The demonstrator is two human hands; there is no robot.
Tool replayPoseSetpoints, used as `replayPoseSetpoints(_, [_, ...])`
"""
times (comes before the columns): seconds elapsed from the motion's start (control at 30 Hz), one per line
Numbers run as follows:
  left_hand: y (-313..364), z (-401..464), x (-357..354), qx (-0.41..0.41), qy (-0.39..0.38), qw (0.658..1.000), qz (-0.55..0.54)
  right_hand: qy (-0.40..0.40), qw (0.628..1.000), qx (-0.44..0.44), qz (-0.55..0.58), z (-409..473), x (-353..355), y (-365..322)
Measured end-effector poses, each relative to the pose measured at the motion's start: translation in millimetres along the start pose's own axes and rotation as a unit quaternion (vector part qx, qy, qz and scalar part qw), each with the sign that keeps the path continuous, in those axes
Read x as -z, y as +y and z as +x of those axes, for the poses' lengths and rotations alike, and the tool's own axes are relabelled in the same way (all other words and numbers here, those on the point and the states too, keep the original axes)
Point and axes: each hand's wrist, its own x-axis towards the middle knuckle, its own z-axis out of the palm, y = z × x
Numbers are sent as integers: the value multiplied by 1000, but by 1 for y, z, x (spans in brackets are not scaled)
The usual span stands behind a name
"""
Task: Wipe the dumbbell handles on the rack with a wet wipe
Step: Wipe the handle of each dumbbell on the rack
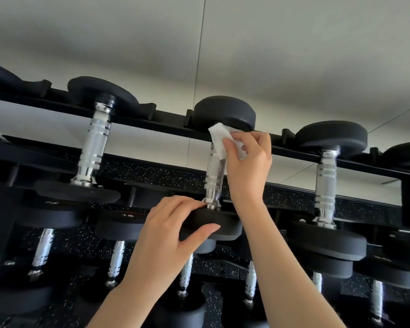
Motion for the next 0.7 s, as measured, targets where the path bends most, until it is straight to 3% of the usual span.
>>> replayPoseSetpoints(0.13, [-1, 0, -1, 0, 5, 1000, -5, 2, 998, -6, 65, 4, -2, -7])
replayPoseSetpoints(0.3, [-1, 1, 0, 5, 3, 1000, -16, -5, 997, -43, 59, 8, -3, -14])
replayPoseSetpoints(0.57, [0, -1, 0, 17, 19, 999, -24, -223, 974, -48, 5, -20, 35, -15])
replayPoseSetpoints(0.7, [0, -2, -1, 14, 38, 999, -13, -292, 953, -82, 0, -38, 51, -16])
